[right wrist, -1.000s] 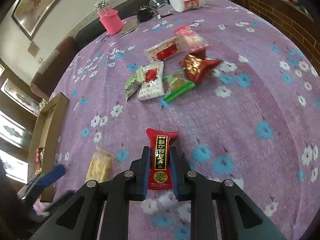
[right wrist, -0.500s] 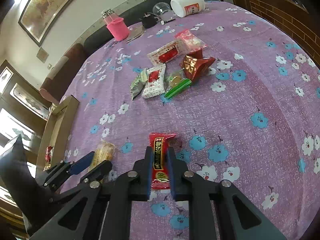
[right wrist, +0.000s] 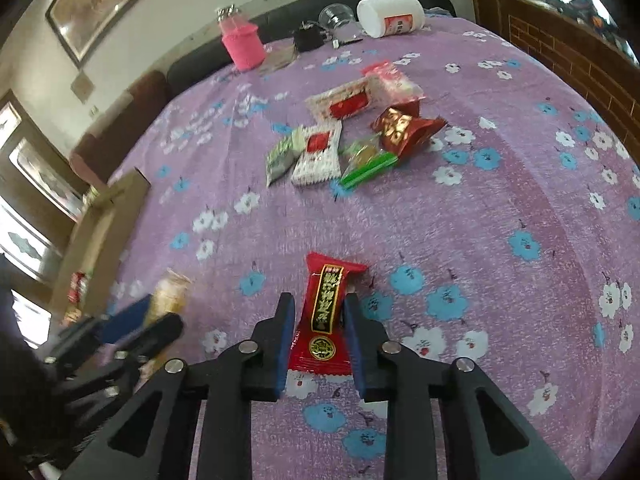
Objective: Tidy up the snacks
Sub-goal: 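Grasp the clear-wrapped biscuit with the left tool while the right tool grasps a red-and-black packet, then place the biscuit and the red-and-black packet into the cardboard tray with both tools, then move both open tools back toward the remaining snacks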
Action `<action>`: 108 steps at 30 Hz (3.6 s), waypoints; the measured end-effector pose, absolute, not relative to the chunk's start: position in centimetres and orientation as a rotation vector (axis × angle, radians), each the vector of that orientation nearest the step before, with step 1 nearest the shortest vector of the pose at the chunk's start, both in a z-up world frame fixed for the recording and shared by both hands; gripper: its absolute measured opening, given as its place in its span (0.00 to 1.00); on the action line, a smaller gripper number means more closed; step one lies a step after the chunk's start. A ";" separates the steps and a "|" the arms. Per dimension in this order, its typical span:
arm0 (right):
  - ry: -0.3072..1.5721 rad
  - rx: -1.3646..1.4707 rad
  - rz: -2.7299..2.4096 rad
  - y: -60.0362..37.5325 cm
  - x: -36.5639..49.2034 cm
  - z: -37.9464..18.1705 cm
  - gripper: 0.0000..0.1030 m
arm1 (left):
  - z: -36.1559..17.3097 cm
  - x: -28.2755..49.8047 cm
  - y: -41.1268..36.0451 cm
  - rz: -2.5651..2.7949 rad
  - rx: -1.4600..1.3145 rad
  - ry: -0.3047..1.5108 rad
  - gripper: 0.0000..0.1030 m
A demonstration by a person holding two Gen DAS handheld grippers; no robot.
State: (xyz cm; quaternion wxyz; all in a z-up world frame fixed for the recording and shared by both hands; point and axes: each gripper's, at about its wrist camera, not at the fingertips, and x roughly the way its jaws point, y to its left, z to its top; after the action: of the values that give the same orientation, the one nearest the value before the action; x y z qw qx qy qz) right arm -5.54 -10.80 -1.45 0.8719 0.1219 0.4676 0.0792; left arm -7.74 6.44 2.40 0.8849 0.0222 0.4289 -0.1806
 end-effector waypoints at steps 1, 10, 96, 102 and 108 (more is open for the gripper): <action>0.972 0.228 0.153 -10.4 -5.6 -1.4 0.26 | 2.5 -7.9 6.6 -0.375 0.043 0.889 0.32; 0.954 0.138 0.119 -9.5 -6.0 -1.4 0.20 | 3.6 -8.7 8.4 -0.355 -0.005 0.864 0.32; 0.732 0.127 0.247 -2.1 -9.0 5.9 0.33 | 14.8 -15.1 14.2 -0.011 0.097 0.596 0.84; 0.731 0.215 0.199 -6.8 -7.9 5.5 0.33 | 14.1 -14.5 13.4 -0.056 0.085 0.633 0.84; 0.805 0.388 0.077 -15.7 -3.5 3.5 0.33 | 12.4 -13.4 14.3 -0.104 -0.004 0.689 0.84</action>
State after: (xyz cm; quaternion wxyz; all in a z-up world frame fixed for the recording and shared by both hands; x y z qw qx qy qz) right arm -3.53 -15.73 3.46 0.9012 0.1874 0.3890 0.0372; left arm -13.37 14.27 12.40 0.9399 -0.0021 0.3376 -0.0509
